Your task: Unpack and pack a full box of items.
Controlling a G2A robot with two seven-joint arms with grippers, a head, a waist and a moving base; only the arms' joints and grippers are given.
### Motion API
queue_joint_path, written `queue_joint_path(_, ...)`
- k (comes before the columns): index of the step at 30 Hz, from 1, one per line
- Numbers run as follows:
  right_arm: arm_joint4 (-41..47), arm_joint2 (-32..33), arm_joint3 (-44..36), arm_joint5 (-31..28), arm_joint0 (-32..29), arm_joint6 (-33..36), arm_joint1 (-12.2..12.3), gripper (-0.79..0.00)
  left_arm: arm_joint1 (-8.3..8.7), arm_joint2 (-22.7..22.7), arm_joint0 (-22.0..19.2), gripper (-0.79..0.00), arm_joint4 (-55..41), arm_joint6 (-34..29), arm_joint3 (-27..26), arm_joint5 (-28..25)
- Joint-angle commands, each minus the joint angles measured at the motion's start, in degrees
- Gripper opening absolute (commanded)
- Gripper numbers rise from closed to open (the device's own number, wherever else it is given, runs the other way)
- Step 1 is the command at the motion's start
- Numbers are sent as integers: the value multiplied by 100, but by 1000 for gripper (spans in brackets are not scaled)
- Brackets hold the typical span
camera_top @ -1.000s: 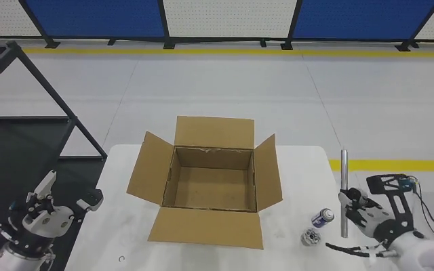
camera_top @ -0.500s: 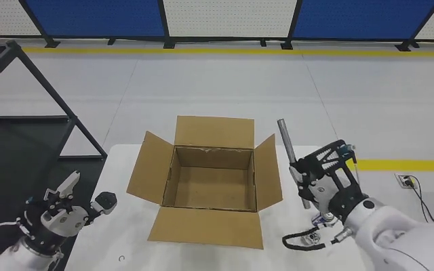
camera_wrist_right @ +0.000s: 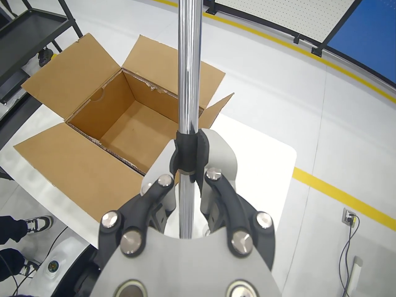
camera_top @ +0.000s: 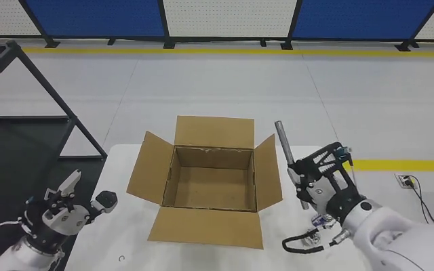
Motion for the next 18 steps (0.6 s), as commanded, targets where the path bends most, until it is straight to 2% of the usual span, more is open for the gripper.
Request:
queue_joint_path(1, -46, -335, 136, -207, 240, -31, -18, -785, 9, 27, -45, 0, 16, 114, -7, 83)
queue_joint_path(8, -103, -2087, 1424, -507, 2034, 132, -285, -785, 13, -77, 45, 0, -171, 346, 21, 159)
queue_joint_path(12, -128, -3071, 2312, -362, 3070, 131, -570, -785, -3, -189, 269, 0, -345, 378, -6, 53)
queue_joint_path(18, -33, -4202, 3658, -15, 4071, -73, -1061, -785, -24, -276, 487, 0, -491, 379, -68, -100)
